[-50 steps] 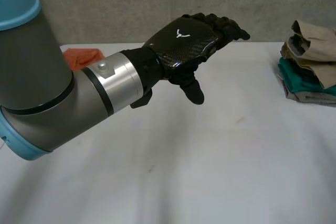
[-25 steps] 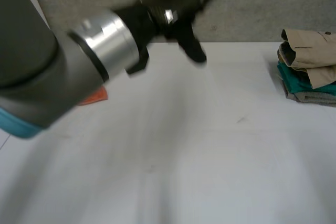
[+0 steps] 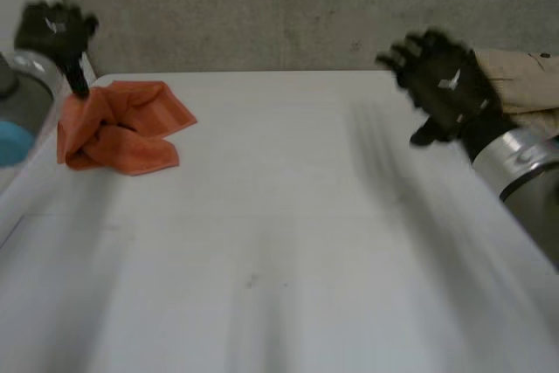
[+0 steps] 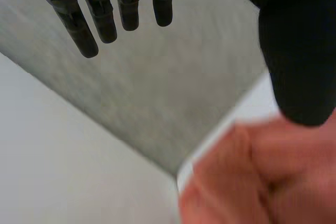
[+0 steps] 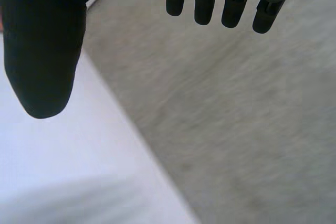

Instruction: Fold the laundry.

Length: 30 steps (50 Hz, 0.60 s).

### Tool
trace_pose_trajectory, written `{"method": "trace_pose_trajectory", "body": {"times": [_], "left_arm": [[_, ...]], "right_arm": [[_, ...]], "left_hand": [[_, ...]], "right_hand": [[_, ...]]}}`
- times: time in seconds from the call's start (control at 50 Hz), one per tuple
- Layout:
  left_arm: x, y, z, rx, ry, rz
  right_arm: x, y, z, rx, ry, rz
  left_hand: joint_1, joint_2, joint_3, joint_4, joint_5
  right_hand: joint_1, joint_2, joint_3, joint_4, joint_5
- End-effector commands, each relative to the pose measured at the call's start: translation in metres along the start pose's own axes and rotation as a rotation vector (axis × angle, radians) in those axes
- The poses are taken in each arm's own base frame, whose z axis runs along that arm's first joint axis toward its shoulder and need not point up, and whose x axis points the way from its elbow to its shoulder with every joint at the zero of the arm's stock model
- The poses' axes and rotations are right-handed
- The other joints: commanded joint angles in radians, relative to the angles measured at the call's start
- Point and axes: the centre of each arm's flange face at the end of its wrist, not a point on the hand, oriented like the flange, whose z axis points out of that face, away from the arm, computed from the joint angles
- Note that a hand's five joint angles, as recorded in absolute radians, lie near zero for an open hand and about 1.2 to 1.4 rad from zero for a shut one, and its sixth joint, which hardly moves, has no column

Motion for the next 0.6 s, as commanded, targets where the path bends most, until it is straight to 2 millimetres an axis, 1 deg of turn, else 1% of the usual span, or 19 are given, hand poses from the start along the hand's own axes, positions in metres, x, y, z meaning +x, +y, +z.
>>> {"method": "trace_pose_trajectory", "body": {"times": [0.02,0.06,0.08,0.12,0.16,0.18,0.2,0.26,0.3,0.32,0.34,0.4,0.44,0.46,0.48,0.5,0.56,0.58,0.6], "left_arm": [[0.029,0.094,0.041,-0.015,0.071,0.124],[0.039,0.105,0.044,0.007,0.114,0.122],[0.048,0.115,0.047,0.025,0.153,0.117],[0.056,0.124,0.05,0.036,0.179,0.114],[0.056,0.139,0.056,0.029,0.177,0.112],[0.056,0.143,0.058,0.028,0.176,0.11],[0.059,0.15,0.061,0.028,0.178,0.11],[0.063,0.16,0.065,0.027,0.177,0.109],[0.066,0.165,0.069,0.031,0.17,0.11],[0.066,0.166,0.07,0.031,0.162,0.112],[0.067,0.163,0.073,0.046,0.151,0.121],[0.066,0.158,0.075,0.044,0.098,0.134],[0.067,0.14,0.077,0.05,0.013,0.143],[0.065,0.127,0.077,0.065,-0.013,0.144],[0.059,0.111,0.076,0.081,-0.042,0.138],[0.045,0.071,0.071,0.134,-0.096,0.129],[0.03,0.025,0.055,0.2,-0.119,0.102],[0.02,-0.008,0.04,0.258,-0.128,0.056],[0.017,-0.022,0.033,0.287,-0.129,0.031]], "right_arm": [[-0.034,0.041,-0.013,-0.162,-0.084,0.011],[-0.038,0.046,-0.015,-0.179,-0.091,-0.006],[-0.039,0.049,-0.018,-0.195,-0.089,-0.027],[-0.04,0.051,-0.02,-0.205,-0.091,-0.047],[-0.041,0.054,-0.021,-0.214,-0.094,-0.068],[-0.041,0.055,-0.021,-0.216,-0.092,-0.072],[-0.04,0.057,-0.021,-0.222,-0.089,-0.076],[-0.04,0.058,-0.021,-0.224,-0.087,-0.076],[-0.04,0.059,-0.02,-0.223,-0.085,-0.078],[-0.04,0.059,-0.02,-0.223,-0.085,-0.08],[-0.039,0.059,-0.019,-0.222,-0.084,-0.081],[-0.038,0.059,-0.019,-0.223,-0.078,-0.082],[-0.036,0.059,-0.018,-0.224,-0.071,-0.084],[-0.036,0.059,-0.018,-0.224,-0.069,-0.085],[-0.035,0.058,-0.018,-0.224,-0.066,-0.086],[-0.035,0.059,-0.018,-0.228,-0.061,-0.086],[-0.033,0.058,-0.018,-0.231,-0.05,-0.089],[-0.032,0.058,-0.017,-0.232,-0.044,-0.091],[-0.032,0.058,-0.017,-0.234,-0.039,-0.092]], "left_hand": [[0.042,0.046,0.042,0.041,0.042],[0.045,0.049,0.045,0.044,0.045],[0.048,0.052,0.048,0.047,0.048],[0.063,0.066,0.063,0.062,0.062],[0.106,0.11,0.107,0.106,0.106],[0.115,0.119,0.116,0.115,0.115],[0.156,0.16,0.157,0.156,0.156],[0.224,0.228,0.224,0.223,0.223],[0.694,0.698,0.695,0.694,0.694],[0.987,0.991,0.988,0.987,0.987],[1.161,1.165,1.162,1.161,1.161],[1.163,1.167,1.164,1.163,1.163],[1.163,1.167,1.164,1.163,1.163],[1.163,1.167,1.164,1.163,1.163],[1.163,1.167,1.164,1.163,1.163],[1.163,1.167,1.164,1.163,1.163],[1.163,1.167,1.164,1.163,1.163],[1.163,1.167,1.164,1.163,1.163],[1.163,1.167,1.164,1.163,1.163]], "right_hand": [[-0.048,-0.028,-0.026,-0.028,-0.04],[-0.048,-0.028,-0.026,-0.028,-0.04],[-0.048,-0.028,-0.026,-0.028,-0.04],[-0.048,-0.028,-0.026,-0.028,-0.04],[-0.048,-0.028,-0.026,-0.028,-0.04],[-0.048,-0.028,-0.026,-0.028,-0.04],[-0.048,-0.028,-0.026,-0.028,-0.04],[-0.048,-0.028,-0.026,-0.028,-0.04],[-0.048,-0.028,-0.026,-0.028,-0.04],[-0.048,-0.028,-0.026,-0.028,-0.04],[-0.048,-0.028,-0.026,-0.028,-0.04],[-0.048,-0.028,-0.026,-0.028,-0.04],[-0.048,-0.028,-0.026,-0.028,-0.04],[-0.048,-0.028,-0.026,-0.028,-0.04],[-0.048,-0.028,-0.026,-0.028,-0.04],[-0.048,-0.028,-0.026,-0.028,-0.04],[-0.048,-0.028,-0.026,-0.028,-0.04],[-0.048,-0.028,-0.026,-0.028,-0.04],[-0.048,-0.028,-0.026,-0.028,-0.04]]}}
